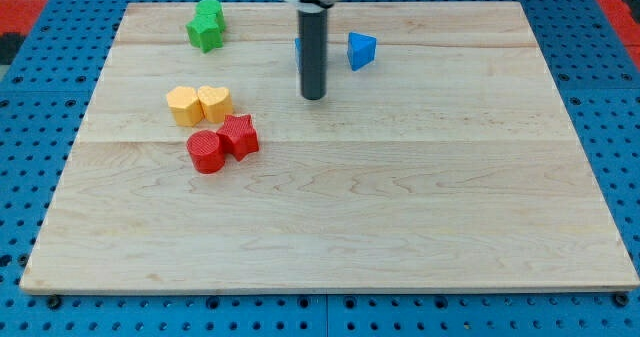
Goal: Move your hand closer to the yellow heart
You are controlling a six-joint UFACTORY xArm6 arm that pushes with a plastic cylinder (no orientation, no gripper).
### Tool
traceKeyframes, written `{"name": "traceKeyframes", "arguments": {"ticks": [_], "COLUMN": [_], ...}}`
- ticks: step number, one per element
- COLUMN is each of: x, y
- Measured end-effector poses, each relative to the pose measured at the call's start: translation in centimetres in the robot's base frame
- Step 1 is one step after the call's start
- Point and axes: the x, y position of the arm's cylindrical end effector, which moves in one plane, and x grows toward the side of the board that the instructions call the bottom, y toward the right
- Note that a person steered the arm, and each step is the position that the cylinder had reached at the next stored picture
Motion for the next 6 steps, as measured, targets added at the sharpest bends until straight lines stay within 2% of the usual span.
{"name": "traceKeyframes", "arguments": {"ticks": [2, 6], "x": [-0.2, -1.5], "y": [-6.2, -7.2]}}
